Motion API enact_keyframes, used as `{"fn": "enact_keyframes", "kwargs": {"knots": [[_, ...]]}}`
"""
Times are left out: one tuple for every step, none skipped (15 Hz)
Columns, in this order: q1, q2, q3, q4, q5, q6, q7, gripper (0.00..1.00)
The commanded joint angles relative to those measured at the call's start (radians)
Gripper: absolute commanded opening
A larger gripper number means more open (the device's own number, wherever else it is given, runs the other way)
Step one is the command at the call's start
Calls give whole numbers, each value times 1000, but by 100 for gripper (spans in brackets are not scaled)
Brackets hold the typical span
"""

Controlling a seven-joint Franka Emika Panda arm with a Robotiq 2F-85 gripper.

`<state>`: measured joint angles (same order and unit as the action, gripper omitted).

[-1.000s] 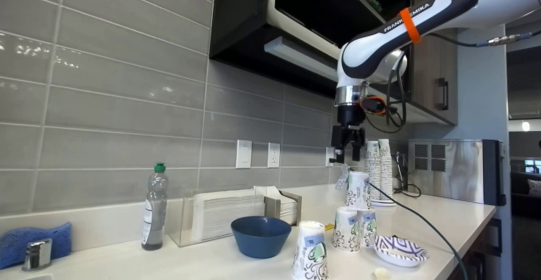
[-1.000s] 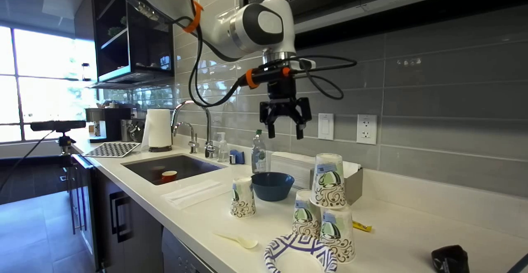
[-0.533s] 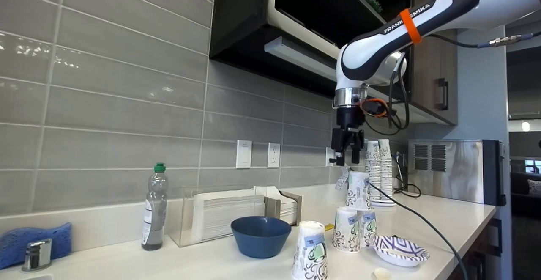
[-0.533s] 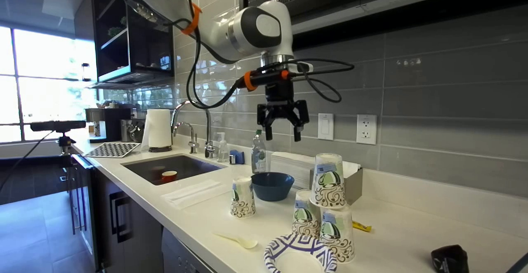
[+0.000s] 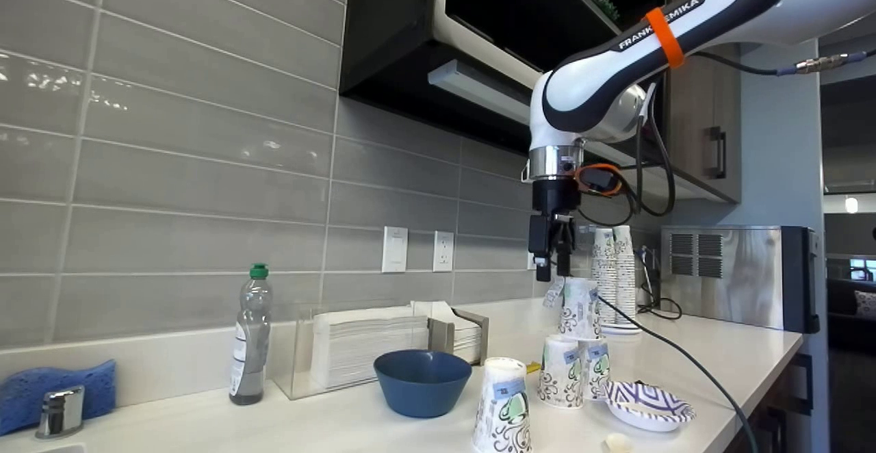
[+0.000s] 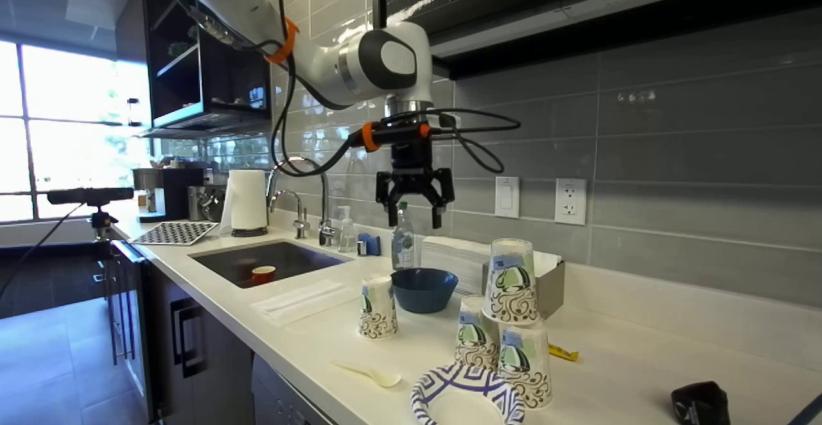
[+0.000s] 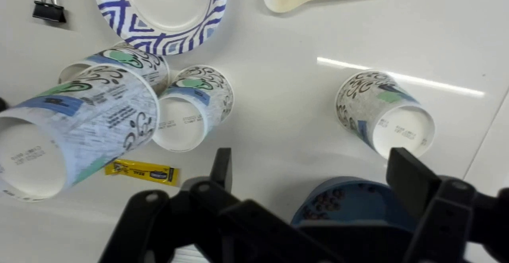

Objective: Stack three coffee cups into a pyramid then put the fourth coffee cup on top of the coffee cup at the top.

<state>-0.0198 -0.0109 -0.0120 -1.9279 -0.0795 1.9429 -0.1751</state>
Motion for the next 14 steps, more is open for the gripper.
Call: {"fn": "enact_keyframes", "kwargs": {"knots": [[25, -45, 20, -85, 41, 20, -95, 100], [19, -6, 14, -29, 12, -3, -37, 100], [26, -8, 20, -42, 14, -2, -50, 100], [29, -10, 23, -49, 14, -1, -56, 100], [29, -12, 24, -54, 14, 1, -60, 100], [29, -14, 23, -57, 14, 3, -65, 100], [28, -15, 22, -57, 15, 3, -67, 100], [35, -11, 29, -61, 20, 6, -78, 100], [42, -10, 36, -68, 30, 15, -91, 100], [51, -10, 45, -75, 35, 22, -103, 100], [59, -8, 53, -79, 39, 31, -110, 100], [65, -5, 59, -82, 41, 39, -114, 100], [72, -2, 67, -88, 45, 51, -118, 100], [77, 2, 71, -94, 49, 73, -125, 100]]}}
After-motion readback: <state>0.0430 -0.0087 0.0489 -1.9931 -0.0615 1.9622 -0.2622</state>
